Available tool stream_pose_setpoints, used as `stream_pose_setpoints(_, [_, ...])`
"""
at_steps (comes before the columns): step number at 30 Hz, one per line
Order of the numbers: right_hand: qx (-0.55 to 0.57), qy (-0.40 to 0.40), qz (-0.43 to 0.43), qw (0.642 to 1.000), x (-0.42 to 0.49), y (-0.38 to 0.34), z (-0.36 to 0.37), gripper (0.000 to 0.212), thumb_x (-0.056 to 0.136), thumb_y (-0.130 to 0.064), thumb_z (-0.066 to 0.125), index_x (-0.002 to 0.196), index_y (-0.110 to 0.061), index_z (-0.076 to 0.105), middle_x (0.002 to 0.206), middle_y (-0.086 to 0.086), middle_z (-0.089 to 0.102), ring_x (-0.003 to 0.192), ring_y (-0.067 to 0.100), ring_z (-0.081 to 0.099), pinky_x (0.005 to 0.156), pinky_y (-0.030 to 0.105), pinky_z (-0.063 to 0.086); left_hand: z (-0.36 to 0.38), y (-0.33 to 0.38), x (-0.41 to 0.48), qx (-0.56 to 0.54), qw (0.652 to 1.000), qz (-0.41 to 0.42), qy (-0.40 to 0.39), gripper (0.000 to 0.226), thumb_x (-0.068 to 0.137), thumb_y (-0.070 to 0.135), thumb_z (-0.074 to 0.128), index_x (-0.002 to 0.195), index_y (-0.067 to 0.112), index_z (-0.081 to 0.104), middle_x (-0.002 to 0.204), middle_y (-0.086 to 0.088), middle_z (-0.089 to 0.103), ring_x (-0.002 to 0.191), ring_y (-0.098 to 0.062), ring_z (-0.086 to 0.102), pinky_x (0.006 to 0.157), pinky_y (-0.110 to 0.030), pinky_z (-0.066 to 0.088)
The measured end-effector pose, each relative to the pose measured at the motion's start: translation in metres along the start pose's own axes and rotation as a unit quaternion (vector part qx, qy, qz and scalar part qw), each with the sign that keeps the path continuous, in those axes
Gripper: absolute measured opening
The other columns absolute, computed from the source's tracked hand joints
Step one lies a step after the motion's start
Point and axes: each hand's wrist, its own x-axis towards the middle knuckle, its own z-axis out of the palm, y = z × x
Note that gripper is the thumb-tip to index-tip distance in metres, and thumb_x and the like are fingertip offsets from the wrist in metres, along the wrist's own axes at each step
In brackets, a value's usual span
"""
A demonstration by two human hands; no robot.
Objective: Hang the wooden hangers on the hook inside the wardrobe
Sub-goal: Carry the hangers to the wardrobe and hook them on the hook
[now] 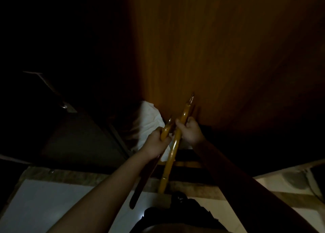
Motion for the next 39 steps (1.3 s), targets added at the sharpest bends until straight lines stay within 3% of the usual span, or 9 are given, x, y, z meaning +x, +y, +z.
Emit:
stream_pose_setpoints(2, [0.01,0.02,-0.006,1.0,-0.014,-0.013,0.004,0.015,0.087,-0.028,0.062,0.078,-0.022,0.052,0.102,0.02,0.066,0.094,0.035,0.066,0.087,0.054,0.053,-0.011,0.006,-0.008,-0.022,0.999,0.022,-0.032,0.008,0.089,0.022,0.058,0.087,0.017,0.053,0.075,0.001,0.058,0.075,-0.017,0.06,0.07,-0.031,0.049])
stream_pose_setpoints(8, [0.061,0.07,-0.034,0.995,-0.042,-0.046,0.012,0.021,0.089,-0.03,0.06,0.075,-0.018,0.051,0.087,0.012,0.066,0.086,0.028,0.067,0.079,0.044,0.058,-0.043,0.039,-0.025,-0.037,0.992,0.049,-0.108,0.041,0.083,0.018,0.067,0.119,0.01,0.051,0.105,-0.008,0.064,0.099,-0.02,0.062,0.085,-0.032,0.051])
stream_pose_setpoints(11, [0.058,0.088,-0.055,0.993,-0.054,-0.064,0.011,0.019,0.089,-0.033,0.059,0.077,-0.021,0.05,0.096,0.014,0.065,0.093,0.028,0.067,0.078,0.039,0.058,-0.057,0.055,-0.031,-0.028,0.99,0.064,-0.124,0.044,0.08,0.015,0.07,0.119,0.013,0.051,0.107,-0.007,0.065,0.1,-0.019,0.063,0.087,-0.032,0.052])
stream_pose_setpoints(17, [-0.076,0.075,-0.146,0.983,-0.075,-0.104,-0.02,0.025,0.091,-0.04,0.053,0.101,-0.017,0.053,0.082,-0.002,0.064,0.068,0.015,0.063,0.068,0.031,0.05,-0.096,0.108,-0.041,-0.011,0.977,0.139,-0.161,0.03,0.081,0.018,0.067,0.108,0.021,0.054,0.098,-0.001,0.066,0.094,-0.016,0.064,0.084,-0.03,0.051])
stream_pose_setpoints(21, [-0.213,0.225,-0.254,0.916,-0.094,-0.131,-0.059,0.042,0.085,-0.032,0.064,0.122,-0.018,0.05,0.109,-0.001,0.055,0.103,0.018,0.053,0.09,0.036,0.044,-0.118,0.146,-0.047,0.014,0.967,0.183,-0.177,0.013,0.084,0.021,0.064,0.096,0.018,0.062,0.082,0.002,0.072,0.085,-0.012,0.069,0.08,-0.027,0.05])
stream_pose_setpoints(25, [-0.292,0.208,-0.308,0.881,-0.102,-0.166,-0.081,0.071,0.084,-0.032,0.065,0.144,-0.021,0.027,0.144,0.004,0.037,0.134,0.023,0.033,0.109,0.041,0.03,-0.126,0.177,-0.054,0.018,0.953,0.218,-0.21,0.013,0.085,0.016,0.062,0.098,0.017,0.061,0.084,0.002,0.073,0.084,-0.011,0.069,0.075,-0.021,0.054])
stream_pose_setpoints(31, [-0.318,0.189,-0.374,0.851,-0.094,-0.206,-0.106,0.077,0.084,-0.029,0.065,0.146,-0.024,0.02,0.145,0.006,0.035,0.135,0.024,0.034,0.11,0.044,0.033,-0.136,0.224,-0.057,-0.012,0.945,0.246,-0.217,0.014,0.087,0.011,0.057,0.1,0.015,0.06,0.088,0.001,0.073,0.074,-0.005,0.069,0.064,-0.018,0.055])
stream_pose_setpoints(35, [-0.38,0.256,-0.432,0.776,-0.094,-0.233,-0.125,0.068,0.09,-0.022,0.057,0.147,-0.023,0.021,0.137,0.008,0.043,0.126,0.026,0.044,0.103,0.042,0.038,-0.136,0.25,-0.055,-0.011,0.943,0.257,-0.21,0.019,0.088,0.014,0.056,0.106,0.011,0.06,0.087,0.001,0.074,0.074,-0.006,0.069,0.063,-0.018,0.054])
stream_pose_setpoints(39, [-0.403,0.274,-0.457,0.744,-0.089,-0.255,-0.147,0.07,0.092,-0.021,0.054,0.149,-0.027,0.014,0.134,0.009,0.043,0.123,0.026,0.045,0.1,0.041,0.039,-0.136,0.272,-0.045,-0.006,0.959,0.246,-0.141,0.023,0.089,0.025,0.056,0.106,0.01,0.061,0.087,-0.003,0.073,0.083,-0.015,0.07,0.07,-0.026,0.056])
